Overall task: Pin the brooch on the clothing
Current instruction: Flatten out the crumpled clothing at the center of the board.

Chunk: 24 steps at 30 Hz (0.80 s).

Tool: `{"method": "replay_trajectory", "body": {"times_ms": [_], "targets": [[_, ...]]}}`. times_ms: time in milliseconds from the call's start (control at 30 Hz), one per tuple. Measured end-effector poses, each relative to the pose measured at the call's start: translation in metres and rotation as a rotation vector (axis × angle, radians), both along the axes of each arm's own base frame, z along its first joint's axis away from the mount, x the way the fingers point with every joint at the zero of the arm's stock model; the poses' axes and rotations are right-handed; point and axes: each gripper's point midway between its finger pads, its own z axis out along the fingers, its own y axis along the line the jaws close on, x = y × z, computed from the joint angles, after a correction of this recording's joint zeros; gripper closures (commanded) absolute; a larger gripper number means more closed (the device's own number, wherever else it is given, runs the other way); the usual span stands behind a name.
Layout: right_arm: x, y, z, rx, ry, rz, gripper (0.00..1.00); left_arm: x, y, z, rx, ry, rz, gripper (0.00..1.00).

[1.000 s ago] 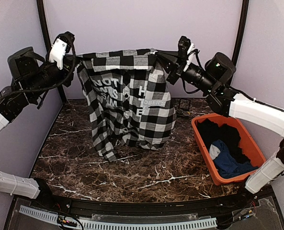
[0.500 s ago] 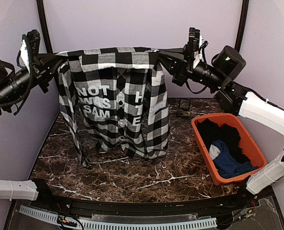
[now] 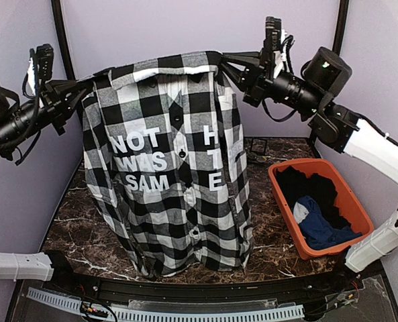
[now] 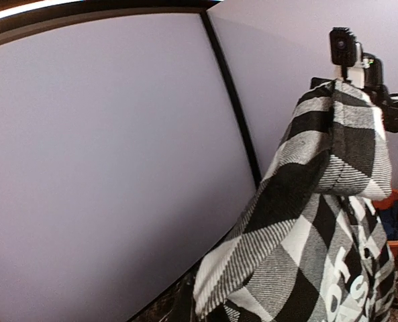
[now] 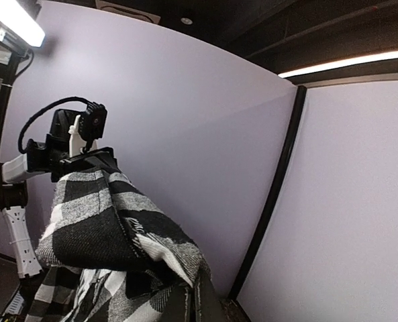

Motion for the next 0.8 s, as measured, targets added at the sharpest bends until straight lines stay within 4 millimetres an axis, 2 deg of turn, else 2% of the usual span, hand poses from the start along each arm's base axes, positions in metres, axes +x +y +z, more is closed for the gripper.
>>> {"method": "replay_trajectory", "body": {"times_ms": [100,200,267,300,333,433,500,567,633,700,767,800], "targets": [[0.048,0.014,-0.018,-0.032,0.070,-0.139,1.00,0.046,0.013,-0.022,0.018,0.083,0.224,0.99],[0.110,0.025,-0.057,-0.095,0.160,-0.262,1.00,0.091,0.023,-0.071,0.087,0.187,0.420,0.99],[0.163,0.032,-0.103,-0.162,0.244,-0.345,1.00,0.128,0.030,-0.121,0.158,0.293,0.543,0.99],[0.180,0.036,-0.125,-0.192,0.275,-0.366,1.00,0.140,0.032,-0.140,0.181,0.333,0.579,0.99],[0.201,0.041,-0.151,-0.227,0.310,-0.392,1.00,0.158,0.037,-0.169,0.215,0.396,0.629,0.99],[0.245,0.062,-0.232,-0.337,0.393,-0.430,1.00,0.200,0.058,-0.251,0.317,0.565,0.777,1.00],[0.269,0.077,-0.293,-0.418,0.444,-0.444,1.00,0.220,0.071,-0.299,0.385,0.653,0.859,0.99],[0.287,0.088,-0.344,-0.482,0.486,-0.453,1.00,0.236,0.082,-0.347,0.445,0.738,0.921,0.99],[0.301,0.097,-0.383,-0.519,0.514,-0.457,1.00,0.249,0.090,-0.389,0.496,0.812,0.963,0.99],[0.309,0.102,-0.408,-0.540,0.531,-0.461,1.00,0.260,0.094,-0.414,0.526,0.850,0.995,0.99],[0.315,0.104,-0.419,-0.544,0.536,-0.470,1.00,0.272,0.096,-0.429,0.540,0.865,1.024,0.99],[0.319,0.104,-0.419,-0.538,0.532,-0.475,1.00,0.277,0.096,-0.432,0.543,0.864,1.036,0.99]]}}
